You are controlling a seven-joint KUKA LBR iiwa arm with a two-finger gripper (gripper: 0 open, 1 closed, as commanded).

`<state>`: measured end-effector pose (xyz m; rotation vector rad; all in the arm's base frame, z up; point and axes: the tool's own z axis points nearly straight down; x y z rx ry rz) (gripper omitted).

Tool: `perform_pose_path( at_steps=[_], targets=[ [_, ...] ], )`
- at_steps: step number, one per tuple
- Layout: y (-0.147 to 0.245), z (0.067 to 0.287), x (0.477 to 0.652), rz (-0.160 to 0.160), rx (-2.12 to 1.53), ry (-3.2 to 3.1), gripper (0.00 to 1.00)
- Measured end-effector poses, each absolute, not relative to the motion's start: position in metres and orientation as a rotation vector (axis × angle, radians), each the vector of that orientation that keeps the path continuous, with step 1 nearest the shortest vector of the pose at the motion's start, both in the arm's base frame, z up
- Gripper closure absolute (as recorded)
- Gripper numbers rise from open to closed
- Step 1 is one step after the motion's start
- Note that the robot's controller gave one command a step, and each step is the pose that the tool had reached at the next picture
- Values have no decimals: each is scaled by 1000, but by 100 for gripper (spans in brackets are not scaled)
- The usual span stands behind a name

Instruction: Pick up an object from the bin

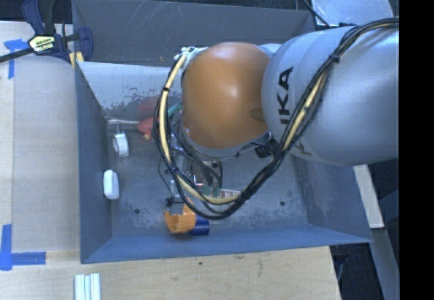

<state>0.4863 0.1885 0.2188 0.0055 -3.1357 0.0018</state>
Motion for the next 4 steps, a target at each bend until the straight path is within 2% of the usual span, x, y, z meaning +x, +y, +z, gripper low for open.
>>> perform_pose_path(
  at_steps=[1, 2, 3, 4],
  targets=[
    [188, 223, 488, -2, -1, -3144, 0],
    [139, 162, 483, 4, 78, -3134, 0],
    [152, 136, 503, -3, 29, -3144, 0],
    [123, 91, 503, -5, -117, -3122, 0]
  ],
)
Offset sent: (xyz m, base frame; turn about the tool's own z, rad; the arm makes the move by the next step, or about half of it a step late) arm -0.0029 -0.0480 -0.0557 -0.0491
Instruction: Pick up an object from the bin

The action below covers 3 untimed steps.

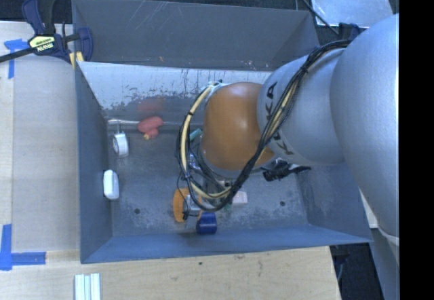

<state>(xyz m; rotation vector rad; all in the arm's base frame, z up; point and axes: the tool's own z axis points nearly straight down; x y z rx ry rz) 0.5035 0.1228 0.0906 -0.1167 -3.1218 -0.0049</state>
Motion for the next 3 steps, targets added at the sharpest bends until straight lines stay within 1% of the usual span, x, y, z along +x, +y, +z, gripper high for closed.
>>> perform_pose_path(
  at_steps=[1, 2, 3],
  targets=[
    [124, 107, 505, 0, 18, -3143, 0],
    [88, 71, 511, -9, 213, -3120, 100],
    [88, 71, 511, -9, 214, -3120, 100]
  ],
)
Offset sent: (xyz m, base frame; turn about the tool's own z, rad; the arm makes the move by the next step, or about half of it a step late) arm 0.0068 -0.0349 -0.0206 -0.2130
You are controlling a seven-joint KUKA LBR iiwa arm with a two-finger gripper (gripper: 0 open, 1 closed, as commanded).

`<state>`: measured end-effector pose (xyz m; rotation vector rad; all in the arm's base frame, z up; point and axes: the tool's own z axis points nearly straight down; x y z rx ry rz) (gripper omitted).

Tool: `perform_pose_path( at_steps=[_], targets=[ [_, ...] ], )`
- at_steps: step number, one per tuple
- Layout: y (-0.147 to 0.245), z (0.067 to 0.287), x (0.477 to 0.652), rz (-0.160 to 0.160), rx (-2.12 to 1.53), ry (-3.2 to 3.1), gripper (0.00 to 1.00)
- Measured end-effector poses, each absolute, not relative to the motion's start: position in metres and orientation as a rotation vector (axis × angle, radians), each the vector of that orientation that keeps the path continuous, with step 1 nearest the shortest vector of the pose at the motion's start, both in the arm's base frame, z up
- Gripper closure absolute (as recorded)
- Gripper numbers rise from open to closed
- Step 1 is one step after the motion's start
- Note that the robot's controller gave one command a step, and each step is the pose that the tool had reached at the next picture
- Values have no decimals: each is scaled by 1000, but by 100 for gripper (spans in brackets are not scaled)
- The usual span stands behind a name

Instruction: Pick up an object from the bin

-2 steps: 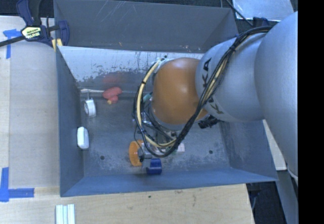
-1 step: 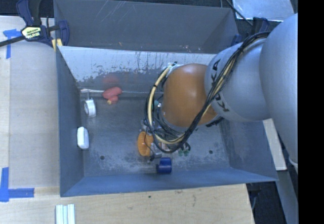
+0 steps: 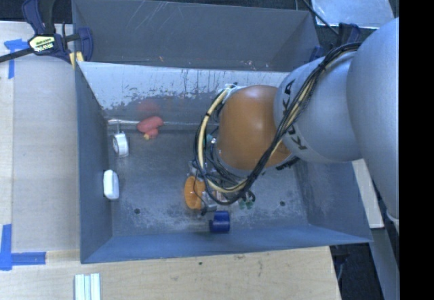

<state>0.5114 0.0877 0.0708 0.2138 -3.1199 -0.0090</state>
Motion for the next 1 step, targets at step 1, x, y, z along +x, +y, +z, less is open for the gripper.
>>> perform_pose_path(
  at_steps=[1],
  targets=[
    [70, 164, 510, -9, 184, -3124, 100]
  ],
)
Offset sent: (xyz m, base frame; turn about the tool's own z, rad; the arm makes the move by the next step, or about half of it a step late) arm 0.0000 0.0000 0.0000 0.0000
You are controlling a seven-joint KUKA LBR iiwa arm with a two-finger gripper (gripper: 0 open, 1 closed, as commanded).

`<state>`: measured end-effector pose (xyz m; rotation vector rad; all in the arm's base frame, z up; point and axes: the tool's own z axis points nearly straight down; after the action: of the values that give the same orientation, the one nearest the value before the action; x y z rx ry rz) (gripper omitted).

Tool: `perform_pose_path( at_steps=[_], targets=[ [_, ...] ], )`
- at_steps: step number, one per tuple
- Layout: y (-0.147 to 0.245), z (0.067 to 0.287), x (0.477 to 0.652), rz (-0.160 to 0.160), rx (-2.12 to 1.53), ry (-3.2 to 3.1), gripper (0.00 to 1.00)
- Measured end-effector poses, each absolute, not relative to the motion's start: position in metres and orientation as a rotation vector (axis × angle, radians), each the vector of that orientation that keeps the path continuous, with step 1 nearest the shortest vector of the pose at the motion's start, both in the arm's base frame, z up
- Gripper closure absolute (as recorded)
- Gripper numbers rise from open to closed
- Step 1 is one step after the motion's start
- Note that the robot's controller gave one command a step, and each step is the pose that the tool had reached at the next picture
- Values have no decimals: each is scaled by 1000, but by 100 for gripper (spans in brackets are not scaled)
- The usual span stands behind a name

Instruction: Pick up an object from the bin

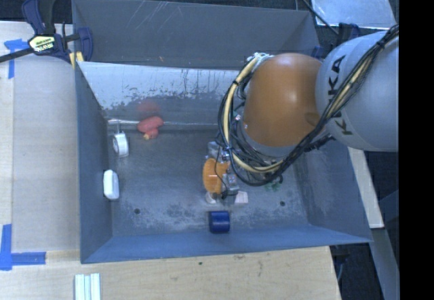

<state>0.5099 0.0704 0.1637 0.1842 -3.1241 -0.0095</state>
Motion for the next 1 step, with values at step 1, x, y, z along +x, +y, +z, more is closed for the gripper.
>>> perform_pose_path(
  at_steps=[1],
  targets=[
    [70, 164, 510, -10, 183, -3124, 100]
  ],
)
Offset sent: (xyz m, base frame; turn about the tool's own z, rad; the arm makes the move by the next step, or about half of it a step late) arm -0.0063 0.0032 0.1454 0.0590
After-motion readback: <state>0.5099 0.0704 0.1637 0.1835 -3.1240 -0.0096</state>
